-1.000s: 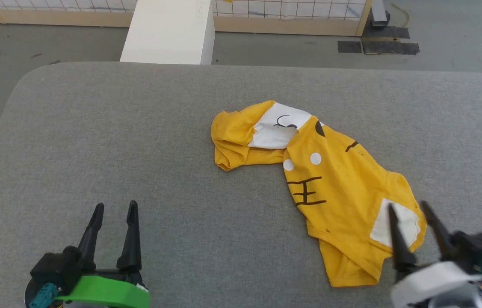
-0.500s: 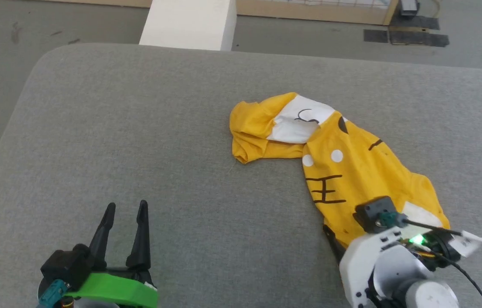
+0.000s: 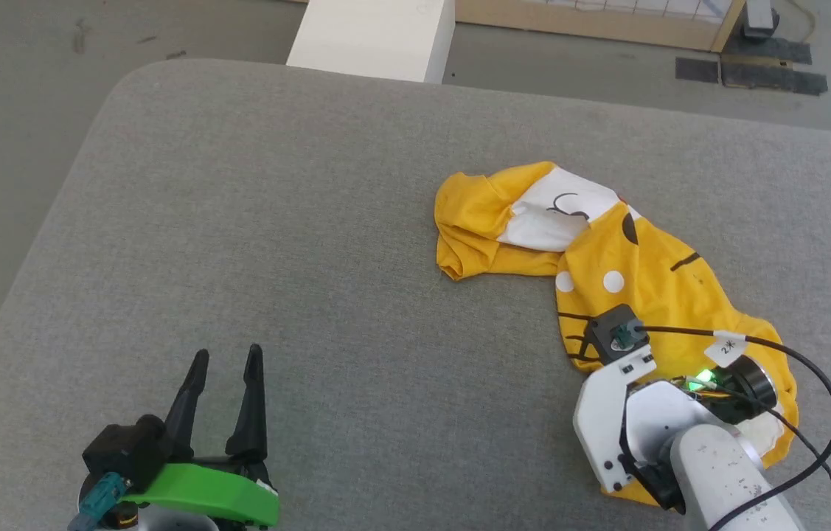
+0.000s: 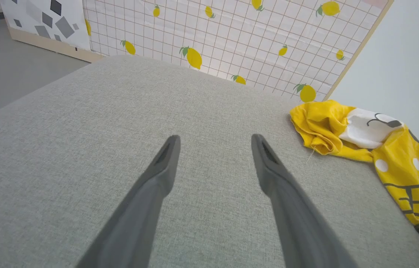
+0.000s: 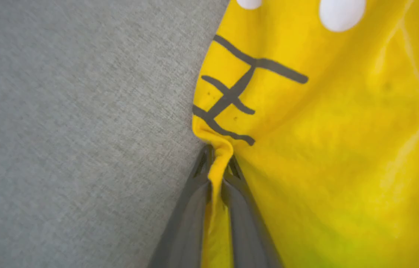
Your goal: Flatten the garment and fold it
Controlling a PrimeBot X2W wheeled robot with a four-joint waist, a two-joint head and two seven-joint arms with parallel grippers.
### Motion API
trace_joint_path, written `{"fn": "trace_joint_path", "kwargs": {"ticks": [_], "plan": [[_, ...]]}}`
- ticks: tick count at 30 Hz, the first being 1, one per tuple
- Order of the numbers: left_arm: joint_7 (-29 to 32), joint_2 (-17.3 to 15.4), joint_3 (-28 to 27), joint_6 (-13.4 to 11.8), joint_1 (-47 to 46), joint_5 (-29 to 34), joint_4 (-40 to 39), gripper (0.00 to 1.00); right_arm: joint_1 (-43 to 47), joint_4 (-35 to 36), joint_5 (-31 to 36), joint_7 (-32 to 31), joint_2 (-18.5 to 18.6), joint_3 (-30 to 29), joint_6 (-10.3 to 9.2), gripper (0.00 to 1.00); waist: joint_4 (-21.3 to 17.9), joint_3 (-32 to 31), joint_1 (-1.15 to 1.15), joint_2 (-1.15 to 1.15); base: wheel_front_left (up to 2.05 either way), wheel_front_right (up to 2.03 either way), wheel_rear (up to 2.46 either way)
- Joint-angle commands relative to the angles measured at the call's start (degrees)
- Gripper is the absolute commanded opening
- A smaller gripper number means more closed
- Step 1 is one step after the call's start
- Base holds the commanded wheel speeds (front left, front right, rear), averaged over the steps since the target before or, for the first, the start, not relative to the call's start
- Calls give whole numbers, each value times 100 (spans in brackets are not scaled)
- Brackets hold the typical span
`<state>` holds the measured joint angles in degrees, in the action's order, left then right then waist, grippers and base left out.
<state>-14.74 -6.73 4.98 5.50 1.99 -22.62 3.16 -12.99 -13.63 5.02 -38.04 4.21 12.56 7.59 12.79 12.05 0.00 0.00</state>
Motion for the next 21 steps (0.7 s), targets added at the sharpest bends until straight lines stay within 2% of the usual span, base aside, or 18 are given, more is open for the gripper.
{"fn": "trace_joint_path", "kwargs": {"ticks": [1, 4, 7, 9, 10, 14, 16, 18, 20, 21], "plan": [[-26, 53, -8, 38, -81, 75, 29, 100, 83, -306, 1, -5, 83, -14, -10, 0, 51, -97, 0, 0, 0, 0, 0], [-26, 97, -31, 44, -22, 92, 74, 100, -91, -279, -360, 216, -15, 10, -10, 0, 76, -232, 0, 0, 0, 0, 0], [-26, 130, -41, 35, 36, 114, 91, 100, -330, -118, -943, 384, -104, 281, -10, 0, 71, -346, 0, 0, 0, 0, 0], [-26, 145, -45, 27, 70, 130, 93, 100, -560, 59, -1359, 506, -125, 683, -10, 0, 56, -405, 0, 0, 0, 0, 0], [-26, 152, -43, 26, 83, 140, 95, 100, -693, 207, -1842, 605, -128, 1010, -10, 0, 49, -440, 0, 0, 0, 0, 0], [-26, 169, -22, 26, 103, 164, 93, 100, -1036, 513, -3017, 889, -131, 2018, -10, 0, 60, -504, 0, 0, 0, 0, 0], [-26, 175, -2, 29, 112, 170, 101, 100, -1103, 450, -3496, 1019, -132, 2402, -10, 0, 94, -525, 0, 0, 0, 0, 0], [-26, 184, 36, 35, 121, 172, 118, 100, -1177, 196, -3666, 1114, -132, 2702, -10, 2, 154, -520, 0, 0, 0, 0, 0], [-26, 190, 84, 47, 115, 171, 143, 100, -1195, -222, -3757, 1154, -132, 2797, -10, 58, 223, -498, 0, 0, 0, 0, 0], [-26, 191, 112, 53, 105, 171, 161, 100, -1228, -401, -3740, 1196, -132, 2825, -10, 100, 258, -487, 0, 0, 0, 0, 0]]}}
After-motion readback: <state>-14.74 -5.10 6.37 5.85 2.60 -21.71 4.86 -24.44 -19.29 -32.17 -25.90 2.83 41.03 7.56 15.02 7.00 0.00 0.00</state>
